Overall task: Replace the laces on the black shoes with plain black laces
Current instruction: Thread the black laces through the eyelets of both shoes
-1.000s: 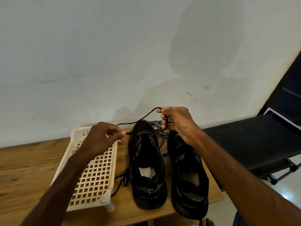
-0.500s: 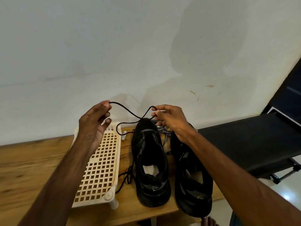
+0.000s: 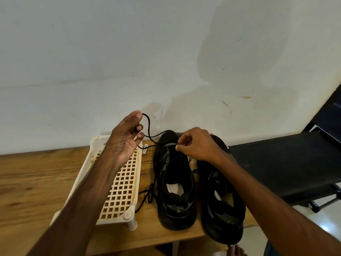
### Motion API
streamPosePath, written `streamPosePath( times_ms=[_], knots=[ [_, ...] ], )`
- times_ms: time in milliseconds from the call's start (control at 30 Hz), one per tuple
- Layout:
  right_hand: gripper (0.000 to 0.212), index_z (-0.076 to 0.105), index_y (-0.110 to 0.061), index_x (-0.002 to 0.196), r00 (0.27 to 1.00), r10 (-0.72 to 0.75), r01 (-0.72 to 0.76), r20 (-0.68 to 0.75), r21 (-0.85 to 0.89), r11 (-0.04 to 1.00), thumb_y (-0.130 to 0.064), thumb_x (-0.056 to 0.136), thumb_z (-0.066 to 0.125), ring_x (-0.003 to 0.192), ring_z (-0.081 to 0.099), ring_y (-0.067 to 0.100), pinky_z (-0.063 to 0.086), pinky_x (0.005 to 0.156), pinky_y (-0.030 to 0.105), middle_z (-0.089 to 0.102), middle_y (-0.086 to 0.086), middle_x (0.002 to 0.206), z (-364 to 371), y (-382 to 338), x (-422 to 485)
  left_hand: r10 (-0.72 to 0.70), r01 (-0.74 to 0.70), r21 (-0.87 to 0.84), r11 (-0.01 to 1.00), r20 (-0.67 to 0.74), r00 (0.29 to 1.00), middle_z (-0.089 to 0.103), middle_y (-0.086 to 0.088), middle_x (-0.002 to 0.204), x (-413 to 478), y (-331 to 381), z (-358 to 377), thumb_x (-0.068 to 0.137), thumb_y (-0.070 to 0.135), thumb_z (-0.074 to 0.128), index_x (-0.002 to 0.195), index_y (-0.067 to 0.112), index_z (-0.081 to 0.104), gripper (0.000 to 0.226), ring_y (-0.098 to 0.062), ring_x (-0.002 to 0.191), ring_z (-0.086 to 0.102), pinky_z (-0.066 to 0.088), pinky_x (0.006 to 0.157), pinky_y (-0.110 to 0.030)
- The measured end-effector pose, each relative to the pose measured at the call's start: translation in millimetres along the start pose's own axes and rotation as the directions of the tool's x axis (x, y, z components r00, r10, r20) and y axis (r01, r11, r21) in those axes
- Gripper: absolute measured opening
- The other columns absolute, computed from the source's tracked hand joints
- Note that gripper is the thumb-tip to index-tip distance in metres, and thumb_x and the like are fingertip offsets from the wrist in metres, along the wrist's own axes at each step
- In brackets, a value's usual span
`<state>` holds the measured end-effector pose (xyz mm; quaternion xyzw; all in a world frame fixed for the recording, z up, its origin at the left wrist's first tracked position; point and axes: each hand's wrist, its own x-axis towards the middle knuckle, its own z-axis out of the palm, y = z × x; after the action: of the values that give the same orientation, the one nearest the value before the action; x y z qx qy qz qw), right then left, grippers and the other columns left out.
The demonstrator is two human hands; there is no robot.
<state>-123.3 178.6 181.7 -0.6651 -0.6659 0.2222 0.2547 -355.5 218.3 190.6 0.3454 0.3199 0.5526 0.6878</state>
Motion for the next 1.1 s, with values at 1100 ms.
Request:
streamPosePath(
  times_ms=[1100],
  knots=[
    [0.013, 0.084, -0.024, 0.089, 0.971, 0.104, -0.096, -0.213, 0.045, 0.994, -0.026, 0.08, 0.076, 0.072, 0.068, 0.008, 0.039, 0.054, 0.013, 0.077, -0.008, 0.08, 26, -6, -24, -0.204, 0.084, 0.476, 0.875, 0.205, 0.957, 0.077, -0.02, 0.1, -9, -27, 18, 0.07, 0.026, 0.09, 0.099, 0.002, 0.079, 0.04, -0.022, 0.087, 0.076, 0.059, 0.073, -0.024]
  ],
)
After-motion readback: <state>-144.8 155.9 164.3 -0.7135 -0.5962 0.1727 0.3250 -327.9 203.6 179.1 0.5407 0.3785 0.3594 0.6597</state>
